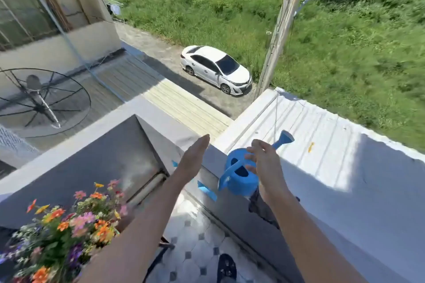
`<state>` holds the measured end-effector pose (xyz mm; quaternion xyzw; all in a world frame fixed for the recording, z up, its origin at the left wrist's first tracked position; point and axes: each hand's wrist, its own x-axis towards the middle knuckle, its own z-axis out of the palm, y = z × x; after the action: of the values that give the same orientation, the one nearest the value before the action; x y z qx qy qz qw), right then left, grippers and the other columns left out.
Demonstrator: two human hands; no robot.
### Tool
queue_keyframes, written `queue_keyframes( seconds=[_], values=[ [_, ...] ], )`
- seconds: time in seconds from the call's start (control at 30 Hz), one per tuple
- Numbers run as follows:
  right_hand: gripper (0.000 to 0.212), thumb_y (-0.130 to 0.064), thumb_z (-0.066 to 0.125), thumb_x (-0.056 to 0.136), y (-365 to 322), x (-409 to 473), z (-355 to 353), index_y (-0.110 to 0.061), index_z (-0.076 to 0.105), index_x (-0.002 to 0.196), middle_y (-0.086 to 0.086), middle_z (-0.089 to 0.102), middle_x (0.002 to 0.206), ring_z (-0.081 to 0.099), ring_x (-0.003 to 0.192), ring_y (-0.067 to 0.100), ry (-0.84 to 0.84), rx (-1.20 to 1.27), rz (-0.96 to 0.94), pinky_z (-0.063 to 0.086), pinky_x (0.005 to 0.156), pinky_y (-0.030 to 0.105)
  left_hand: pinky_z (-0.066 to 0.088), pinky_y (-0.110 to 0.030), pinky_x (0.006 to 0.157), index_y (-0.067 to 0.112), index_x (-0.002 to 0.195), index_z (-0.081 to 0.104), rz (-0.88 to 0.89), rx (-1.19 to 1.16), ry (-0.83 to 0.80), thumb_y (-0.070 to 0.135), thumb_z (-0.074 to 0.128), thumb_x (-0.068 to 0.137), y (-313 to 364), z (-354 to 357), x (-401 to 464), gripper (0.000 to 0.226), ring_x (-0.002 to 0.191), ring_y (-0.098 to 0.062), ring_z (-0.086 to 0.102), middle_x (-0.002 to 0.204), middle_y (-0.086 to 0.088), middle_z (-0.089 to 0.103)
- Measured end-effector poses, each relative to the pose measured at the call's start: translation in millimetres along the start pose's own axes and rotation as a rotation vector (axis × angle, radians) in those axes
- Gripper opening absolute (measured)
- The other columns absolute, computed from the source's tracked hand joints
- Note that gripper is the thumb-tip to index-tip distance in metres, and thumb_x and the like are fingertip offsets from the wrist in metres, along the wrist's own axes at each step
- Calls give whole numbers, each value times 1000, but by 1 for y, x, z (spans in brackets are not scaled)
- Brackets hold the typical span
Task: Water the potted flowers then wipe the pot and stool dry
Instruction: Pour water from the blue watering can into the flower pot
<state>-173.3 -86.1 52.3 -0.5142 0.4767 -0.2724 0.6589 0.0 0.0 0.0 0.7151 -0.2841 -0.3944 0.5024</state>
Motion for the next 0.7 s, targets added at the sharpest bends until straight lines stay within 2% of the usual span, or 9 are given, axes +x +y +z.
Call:
queue_keyframes(
  seconds=[0.17,0.2,0.27,0.3,0.37,0.43,0.53,0.63,0.7],
  values=[
    [27,-34,51,102,52,26,-23,-14,61,115,6,65,104,63,92,19,107,70,274,53,88,39,30,-29,109,19,131,55,-180,-42,-84,72,39,83,-29,44,38,74,122,-4,46,129,12,52],
    [26,-33,50,102,55,30,-24,-13,63,113,6,65,103,64,92,20,96,84,320,53,88,39,33,-26,109,22,132,56,-209,-39,-100,68,39,87,-31,52,45,67,123,-5,48,131,11,54],
    [27,-33,50,103,53,38,-22,-12,66,105,7,70,101,67,94,21,50,100,367,53,90,39,41,-10,92,31,119,61,-219,-37,-171,58,41,95,-32,62,58,42,109,5,57,118,16,62],
    [28,-33,50,103,54,44,-21,-12,67,103,7,72,102,68,95,22,21,103,374,53,90,39,45,-11,88,34,116,62,-232,-35,-191,60,42,94,-34,67,65,40,104,4,60,113,15,65],
    [30,-34,50,103,52,53,-15,-11,69,106,8,75,104,70,96,21,-31,96,386,55,84,35,46,-29,102,37,128,58,-239,15,-211,67,48,87,-43,74,75,51,115,-9,61,125,7,65],
    [32,-35,51,102,49,61,-11,-10,69,110,9,75,104,70,95,20,-56,86,399,55,75,28,45,-39,105,34,138,50,-182,47,-212,55,51,92,-50,75,81,51,117,-17,60,131,1,62],
    [33,-39,52,101,48,71,-8,-12,68,111,10,74,107,70,98,20,-101,-27,395,52,74,27,50,-32,97,27,137,51,-149,46,-184,44,51,96,-50,75,76,44,111,-15,63,123,1,66],
    [28,-39,53,100,44,73,-4,-13,64,103,3,66,94,62,84,14,-176,-136,346,49,75,29,49,-13,81,22,127,57,-131,4,-80,36,54,96,-53,71,63,34,104,-7,64,116,4,67],
    [26,-39,57,97,37,72,0,-13,62,100,1,61,89,60,80,15,-238,-248,279,52,79,33,49,-11,76,20,120,59,-147,-48,16,35,56,95,-53,66,50,29,104,-8,64,112,3,67]
  ],
)
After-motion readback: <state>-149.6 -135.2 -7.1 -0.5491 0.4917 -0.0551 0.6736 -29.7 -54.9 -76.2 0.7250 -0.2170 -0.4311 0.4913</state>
